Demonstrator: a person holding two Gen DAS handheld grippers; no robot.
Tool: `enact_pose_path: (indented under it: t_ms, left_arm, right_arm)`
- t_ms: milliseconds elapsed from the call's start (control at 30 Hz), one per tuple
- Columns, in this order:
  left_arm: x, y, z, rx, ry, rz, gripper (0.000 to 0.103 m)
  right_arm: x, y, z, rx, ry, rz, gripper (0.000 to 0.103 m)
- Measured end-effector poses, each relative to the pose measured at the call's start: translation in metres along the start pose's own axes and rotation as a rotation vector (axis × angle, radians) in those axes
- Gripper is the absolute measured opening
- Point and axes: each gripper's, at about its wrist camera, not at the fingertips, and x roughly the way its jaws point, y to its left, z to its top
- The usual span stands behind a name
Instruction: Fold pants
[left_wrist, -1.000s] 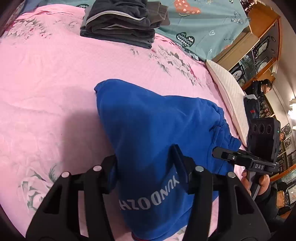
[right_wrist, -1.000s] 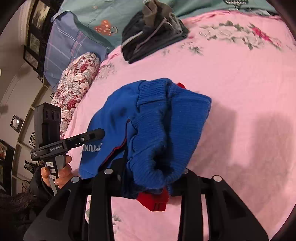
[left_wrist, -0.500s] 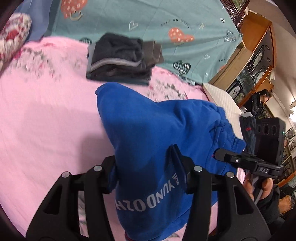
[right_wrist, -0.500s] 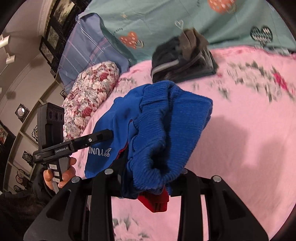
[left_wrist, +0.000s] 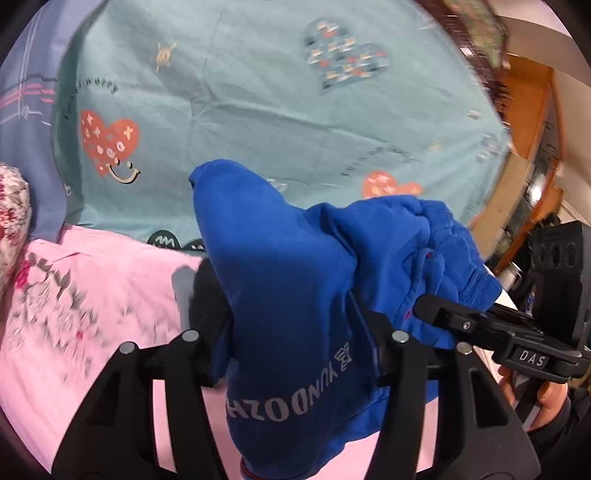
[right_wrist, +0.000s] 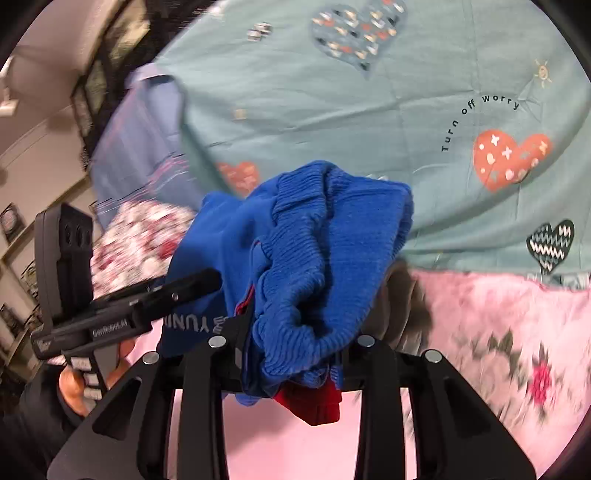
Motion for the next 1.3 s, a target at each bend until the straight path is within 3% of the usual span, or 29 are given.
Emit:
enact_pose_path:
  t_ms: [100, 167, 200, 267, 367, 533, 700, 733, 800, 833, 933, 1033, 1133, 1300]
  left_arm:
    - [0.077, 0.034, 0.017, -0.052, 0.065, 0.064, 0.057]
    - [0.126, 0.061, 0.012, -0.103, 0.165, 0.135, 0.058]
    - [0.137, 0.071, 0.009, -0.129, 0.179, 0.141, 0.067]
    - [0.137, 0.083, 0.005, -0.174, 0.144, 0.120, 0.080]
    - [0.127, 0.083, 0.004, -0.131, 0.117, 0.121, 0.083]
    - [0.094, 0.077, 0.013, -0.105, 0.068, 0.190, 0.083]
    - [0.020, 0.055, -0.008, 0.011, -0.012, 0.307, 0.098]
    - [0.004, 0.049, -0.017, 0.034, -0.029, 0.319, 0.099]
    - [-0.029, 0.034, -0.044, 0.087, -0.048, 0.357, 0.101]
    - [-0.041, 0.028, -0.058, 0.104, -0.051, 0.367, 0.101]
    - [-0.082, 0.008, -0.113, 0.140, -0.010, 0.373, 0.101]
    - [-0.119, -0.002, -0.157, 0.115, 0.013, 0.327, 0.101]
    - [-0.153, -0.017, -0.195, 0.123, 0.003, 0.323, 0.101]
    - [-0.205, -0.043, -0.240, 0.155, -0.042, 0.325, 0.101]
  right_arm:
    - [0.060, -0.030, 0.020, 0.026, 0.048, -0.063, 0.034]
    - [0.104, -0.051, 0.020, 0.045, 0.138, -0.183, 0.039]
    - [0.117, -0.060, 0.017, 0.055, 0.164, -0.232, 0.043]
    - [0.122, -0.071, 0.012, 0.095, 0.139, -0.217, 0.048]
    - [0.106, -0.072, 0.010, 0.094, 0.087, -0.193, 0.054]
    - [0.065, -0.062, 0.013, 0.087, -0.025, -0.232, 0.058]
    - [0.000, -0.038, -0.006, 0.055, -0.091, -0.224, 0.063]
    - [-0.012, -0.030, -0.016, 0.041, -0.093, -0.238, 0.068]
    - [-0.039, -0.011, -0.045, 0.011, -0.095, -0.261, 0.096]
    - [-0.048, -0.003, -0.058, 0.001, -0.093, -0.284, 0.099]
    - [-0.082, 0.030, -0.111, -0.030, -0.087, -0.298, 0.101]
    - [-0.108, 0.051, -0.156, -0.003, -0.083, -0.275, 0.102]
    - [-0.138, 0.071, -0.201, 0.002, -0.090, -0.275, 0.102]
    - [-0.171, 0.095, -0.250, 0.017, -0.105, -0.269, 0.102]
